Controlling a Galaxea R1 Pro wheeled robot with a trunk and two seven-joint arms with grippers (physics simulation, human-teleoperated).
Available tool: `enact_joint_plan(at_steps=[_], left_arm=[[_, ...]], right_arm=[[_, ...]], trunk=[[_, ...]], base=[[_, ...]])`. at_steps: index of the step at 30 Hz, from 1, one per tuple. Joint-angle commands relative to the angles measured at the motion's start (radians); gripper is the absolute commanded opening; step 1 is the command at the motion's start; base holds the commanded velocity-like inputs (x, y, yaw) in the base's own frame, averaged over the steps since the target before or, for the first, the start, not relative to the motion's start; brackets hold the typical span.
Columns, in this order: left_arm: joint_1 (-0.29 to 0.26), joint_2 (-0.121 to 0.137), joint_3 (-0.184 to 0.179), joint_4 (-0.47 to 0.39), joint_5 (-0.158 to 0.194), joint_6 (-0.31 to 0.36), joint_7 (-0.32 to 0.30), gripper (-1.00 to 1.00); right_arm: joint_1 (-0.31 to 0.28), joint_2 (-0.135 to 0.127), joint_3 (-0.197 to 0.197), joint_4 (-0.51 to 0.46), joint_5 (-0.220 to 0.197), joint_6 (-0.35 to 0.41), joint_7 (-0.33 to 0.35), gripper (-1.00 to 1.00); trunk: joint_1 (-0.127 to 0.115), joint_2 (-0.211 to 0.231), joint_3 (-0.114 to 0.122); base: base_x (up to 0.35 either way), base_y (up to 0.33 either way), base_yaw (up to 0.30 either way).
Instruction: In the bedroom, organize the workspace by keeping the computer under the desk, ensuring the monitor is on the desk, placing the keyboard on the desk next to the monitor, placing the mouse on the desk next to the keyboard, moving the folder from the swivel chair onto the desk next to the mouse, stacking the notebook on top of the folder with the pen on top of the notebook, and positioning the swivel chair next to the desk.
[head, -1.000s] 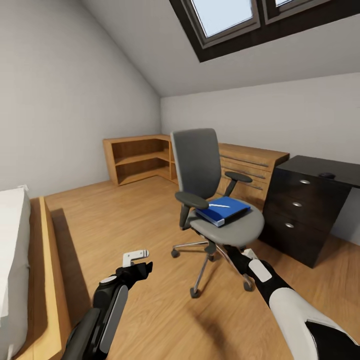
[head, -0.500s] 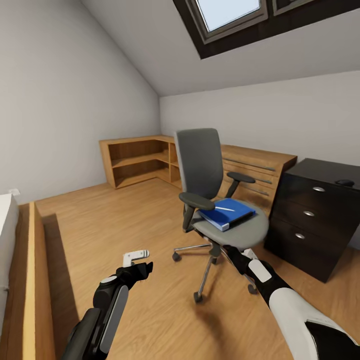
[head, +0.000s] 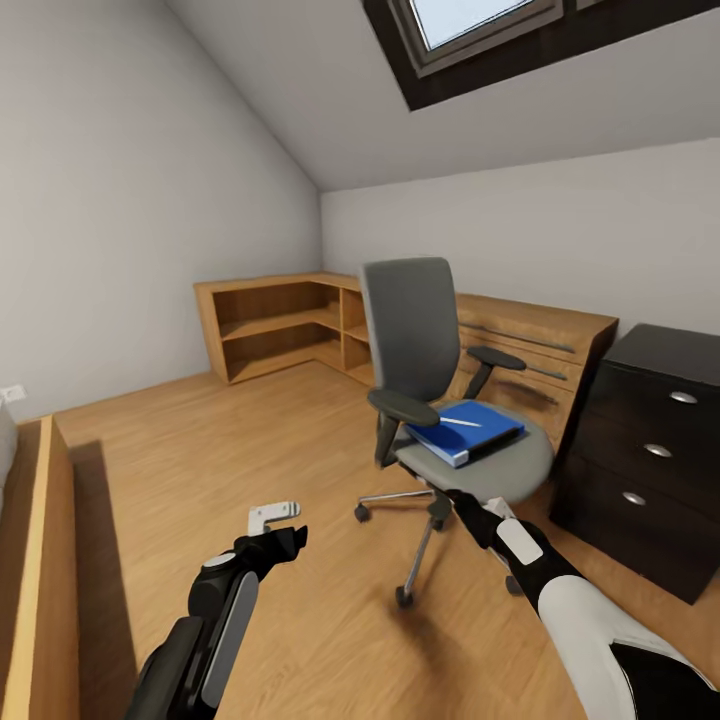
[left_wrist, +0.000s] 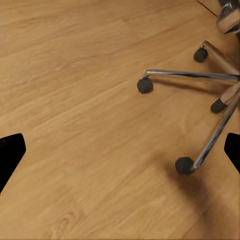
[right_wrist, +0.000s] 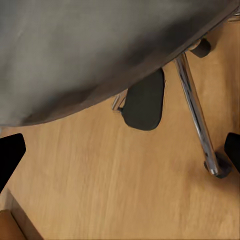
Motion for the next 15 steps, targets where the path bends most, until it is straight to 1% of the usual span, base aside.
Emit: enact_joint_plan(at_steps=[1,3,5,11,15], left_arm=[[0.000,0.000,-0.001,0.000,0.010,0.003,0.009,1.00],[0.000,0.000,-0.002,0.001,0.010,0.003,0.009,1.00],[0.000,0.000,-0.002,0.001,0.010,0.003,0.009,1.00],[0.000,0.000,-0.002,0.001,0.010,0.004,0.009,1.00],[0.000,0.000,-0.002,0.001,0.010,0.003,0.009,1.00]], right_arm=[[-0.001,0.000,-0.013,-0.002,0.002,0.006,0.003,1.00],[-0.001,0.000,-0.013,-0.002,0.002,0.006,0.003,1.00],[-0.001,0.000,-0.013,-0.002,0.002,0.006,0.002,1.00],[-0.001,0.000,-0.013,-0.002,0.002,0.007,0.000,1.00],[-0.001,0.000,-0.013,-0.002,0.003,0.006,0.002,1.00]], trunk=[[0.000,0.000,-0.001],[0.000,0.000,-0.001],[0.000,0.000,-0.001],[0.000,0.000,-0.001],[0.000,0.000,-0.001]], base=[[0.292,0.017,0.000],[0.259,0.008,0.000],[0.119,0.002,0.000],[0.009,0.000,0.000],[0.040,-0.251,0.000]])
